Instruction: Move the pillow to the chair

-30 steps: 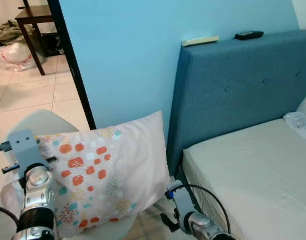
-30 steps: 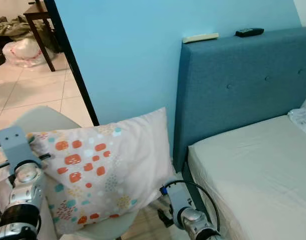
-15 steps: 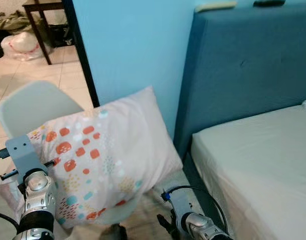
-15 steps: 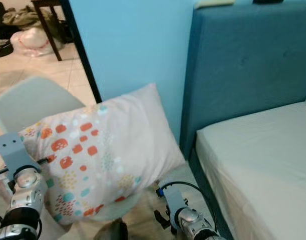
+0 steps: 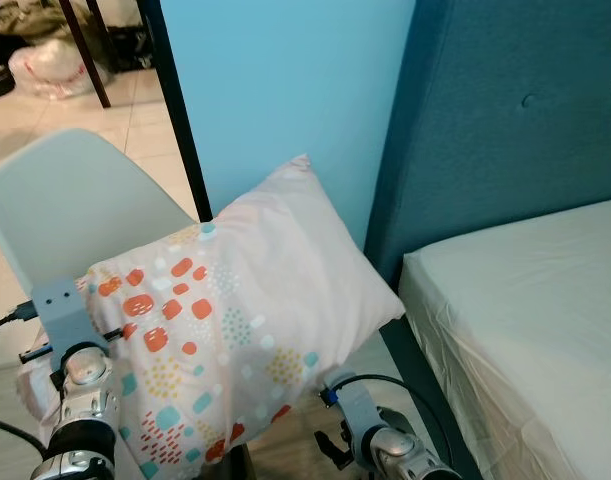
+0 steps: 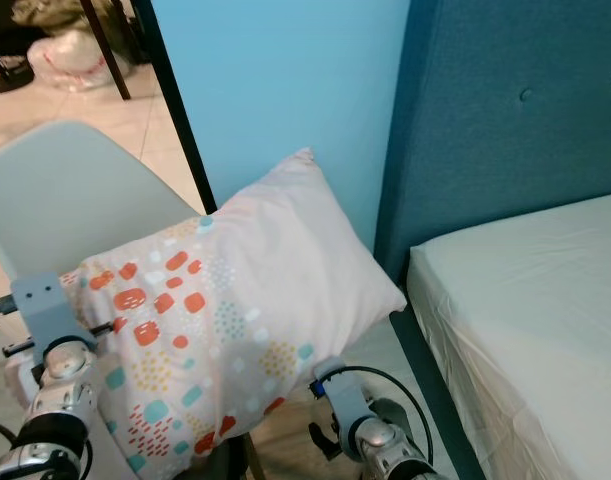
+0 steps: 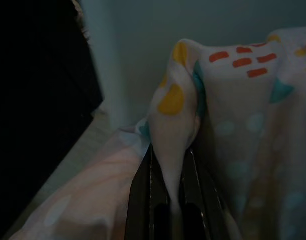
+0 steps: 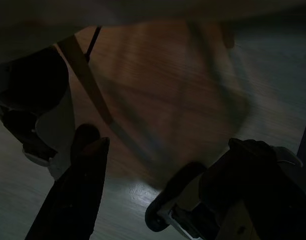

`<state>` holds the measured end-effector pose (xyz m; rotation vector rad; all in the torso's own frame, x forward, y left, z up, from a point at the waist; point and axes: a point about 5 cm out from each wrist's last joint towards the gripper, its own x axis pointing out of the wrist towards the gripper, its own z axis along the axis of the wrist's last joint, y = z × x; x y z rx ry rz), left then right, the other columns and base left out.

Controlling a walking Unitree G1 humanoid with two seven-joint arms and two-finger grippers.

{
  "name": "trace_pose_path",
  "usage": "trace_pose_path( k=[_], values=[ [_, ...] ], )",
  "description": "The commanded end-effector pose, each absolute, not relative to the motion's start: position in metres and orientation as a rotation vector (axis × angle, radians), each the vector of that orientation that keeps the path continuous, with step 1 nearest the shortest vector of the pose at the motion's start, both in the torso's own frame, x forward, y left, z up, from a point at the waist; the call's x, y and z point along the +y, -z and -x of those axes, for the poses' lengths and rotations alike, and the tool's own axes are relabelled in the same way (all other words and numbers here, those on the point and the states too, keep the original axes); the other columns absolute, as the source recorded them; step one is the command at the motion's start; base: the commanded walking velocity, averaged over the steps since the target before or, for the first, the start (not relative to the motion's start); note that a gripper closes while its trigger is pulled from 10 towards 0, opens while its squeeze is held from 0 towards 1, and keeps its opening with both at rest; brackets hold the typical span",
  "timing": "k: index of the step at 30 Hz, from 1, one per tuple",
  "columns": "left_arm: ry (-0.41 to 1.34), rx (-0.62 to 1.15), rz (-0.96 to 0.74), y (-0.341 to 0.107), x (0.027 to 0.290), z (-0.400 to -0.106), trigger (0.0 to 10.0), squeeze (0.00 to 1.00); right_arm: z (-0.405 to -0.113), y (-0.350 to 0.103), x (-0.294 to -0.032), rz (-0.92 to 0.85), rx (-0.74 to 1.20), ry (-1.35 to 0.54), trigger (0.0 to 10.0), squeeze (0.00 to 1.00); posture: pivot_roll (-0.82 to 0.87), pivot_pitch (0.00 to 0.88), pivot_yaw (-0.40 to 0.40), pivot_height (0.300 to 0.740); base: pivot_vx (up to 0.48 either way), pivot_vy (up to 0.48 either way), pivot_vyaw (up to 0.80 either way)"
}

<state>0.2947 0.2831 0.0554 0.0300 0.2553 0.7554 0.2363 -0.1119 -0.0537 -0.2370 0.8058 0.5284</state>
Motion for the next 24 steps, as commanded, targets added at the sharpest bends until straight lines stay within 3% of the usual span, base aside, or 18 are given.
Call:
trace_pose_path(
  k=[1,11,24],
  values=[
    [-0.72,0.301,-0.025,-0.044,0.273,-0.293,10.0,0.0,-0.234,0.055,-0.111,0.245,0.822,-0.531,10.0,0.0,-0.05,0.116,0.009,0.591,0.0,0.0,0.0],
    [-0.796,0.277,0.042,-0.047,0.286,-0.291,10.0,0.0,-0.235,0.054,-0.107,0.22,0.805,-0.553,10.0,0.0,-0.06,0.105,0.002,0.556,0.0,0.0,0.0],
    [-1.059,0.255,0.044,-0.05,0.338,-0.259,10.0,0.0,-0.235,0.05,-0.099,0.176,0.767,-0.628,10.0,0.0,-0.06,0.103,-0.006,0.556,0.0,0.0,0.0]
  ],
)
